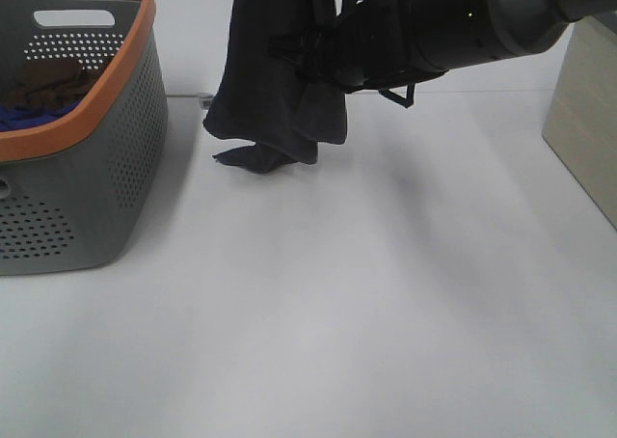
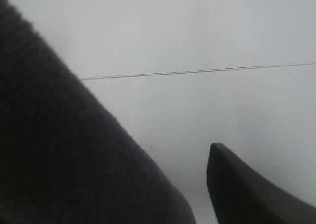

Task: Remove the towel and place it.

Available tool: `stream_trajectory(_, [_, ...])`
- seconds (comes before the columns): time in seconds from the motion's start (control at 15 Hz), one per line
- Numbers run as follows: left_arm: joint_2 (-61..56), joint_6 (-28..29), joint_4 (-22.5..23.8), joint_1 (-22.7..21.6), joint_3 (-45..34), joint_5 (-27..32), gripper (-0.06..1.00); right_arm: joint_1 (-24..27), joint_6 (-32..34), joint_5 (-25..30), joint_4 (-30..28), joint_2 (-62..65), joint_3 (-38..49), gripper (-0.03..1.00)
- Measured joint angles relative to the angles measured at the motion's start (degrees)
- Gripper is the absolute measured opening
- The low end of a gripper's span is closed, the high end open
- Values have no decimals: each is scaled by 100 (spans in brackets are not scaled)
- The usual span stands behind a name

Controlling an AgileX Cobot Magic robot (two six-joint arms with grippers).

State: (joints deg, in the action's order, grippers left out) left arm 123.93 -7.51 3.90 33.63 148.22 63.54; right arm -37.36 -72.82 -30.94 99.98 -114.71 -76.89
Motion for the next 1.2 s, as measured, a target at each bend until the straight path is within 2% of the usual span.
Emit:
stream_trajectory(0.33, [0, -17, 0, 0, 0, 0, 0, 0, 6, 46, -6, -367, 11, 52])
stream_trajectory(0.53, [0, -29, 0, 0, 0, 6, 0, 0, 281, 172, -6, -407, 441, 52])
stream_trajectory(0.87, [0, -29, 0, 0, 0, 17, 0, 0, 361, 206, 0, -407, 613, 44])
stream_trajectory(1.0, [0, -29, 0, 0, 0, 92, 0, 0, 361, 149, 0, -407, 613, 36])
stream_trajectory(1.2, [0, -29, 57, 0, 0, 143, 0, 0, 344, 149, 0, -309, 705, 4])
